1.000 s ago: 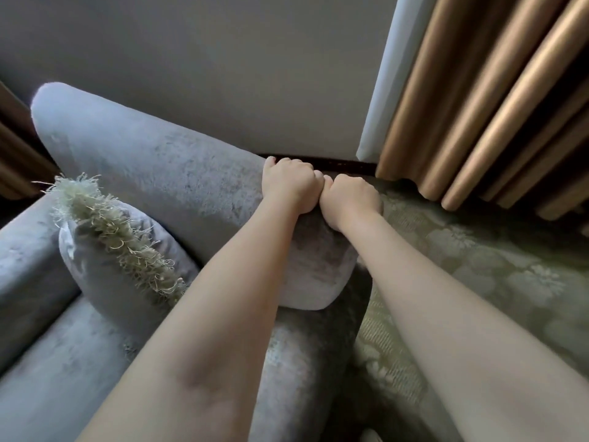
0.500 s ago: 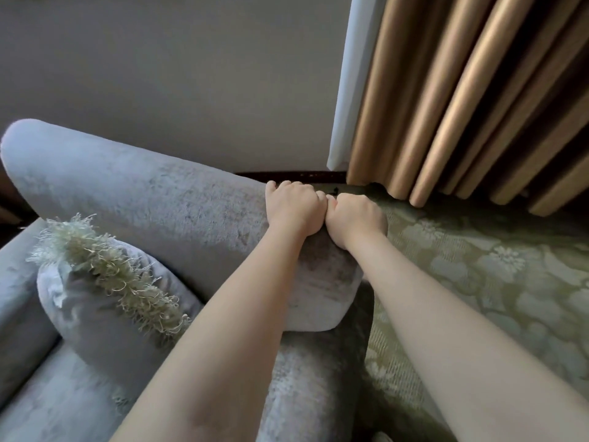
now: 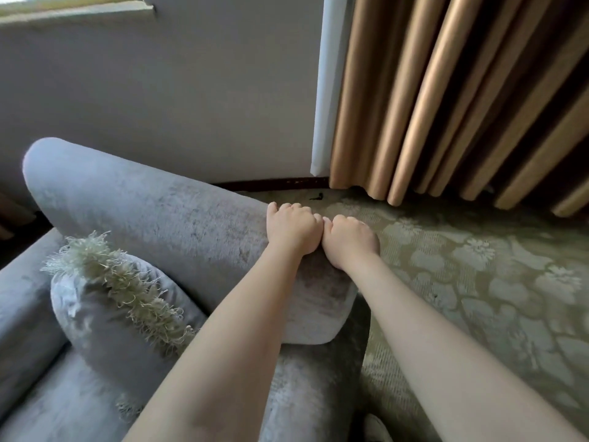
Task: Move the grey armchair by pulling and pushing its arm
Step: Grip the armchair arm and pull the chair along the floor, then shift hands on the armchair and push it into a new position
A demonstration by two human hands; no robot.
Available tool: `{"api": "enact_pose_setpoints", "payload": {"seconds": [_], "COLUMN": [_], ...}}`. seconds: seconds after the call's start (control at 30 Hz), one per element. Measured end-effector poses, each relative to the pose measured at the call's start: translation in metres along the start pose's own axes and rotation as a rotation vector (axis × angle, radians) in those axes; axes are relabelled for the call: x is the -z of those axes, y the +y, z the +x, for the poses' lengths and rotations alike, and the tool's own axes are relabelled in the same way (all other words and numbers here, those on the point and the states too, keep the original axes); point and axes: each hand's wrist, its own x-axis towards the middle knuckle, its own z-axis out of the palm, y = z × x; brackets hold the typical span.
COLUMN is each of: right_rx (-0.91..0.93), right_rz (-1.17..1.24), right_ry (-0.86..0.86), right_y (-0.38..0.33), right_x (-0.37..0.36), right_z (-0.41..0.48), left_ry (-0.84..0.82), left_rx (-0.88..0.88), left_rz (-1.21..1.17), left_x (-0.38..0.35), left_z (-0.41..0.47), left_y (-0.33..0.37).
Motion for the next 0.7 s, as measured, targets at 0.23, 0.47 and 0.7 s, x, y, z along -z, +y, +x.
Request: {"api": "enact_pose_setpoints", "payload": {"seconds": [0.23,0.47,0.7], "right_rx": [0.004,0.010,0.023], "right_rz": [0.012,0.026,0.007], "right_ry": [-0.016,-0.049,-0.105], "right_y": [0.004,0.006,0.008], "right_x": [0.000,0.004,0.007], "right_z": [-0.001,0.003,0.008], "left_ry": [0.010,0.033,-0.083], "left_rx": [-0.001,0.017,0.195], "left_rz": [-0.002,-0.022,-0.224], "left_x": [-0.004,0.000,0.006], "left_z": [0.001,0.001,0.016], "left_y": [0.003,0.007,0.012]}}
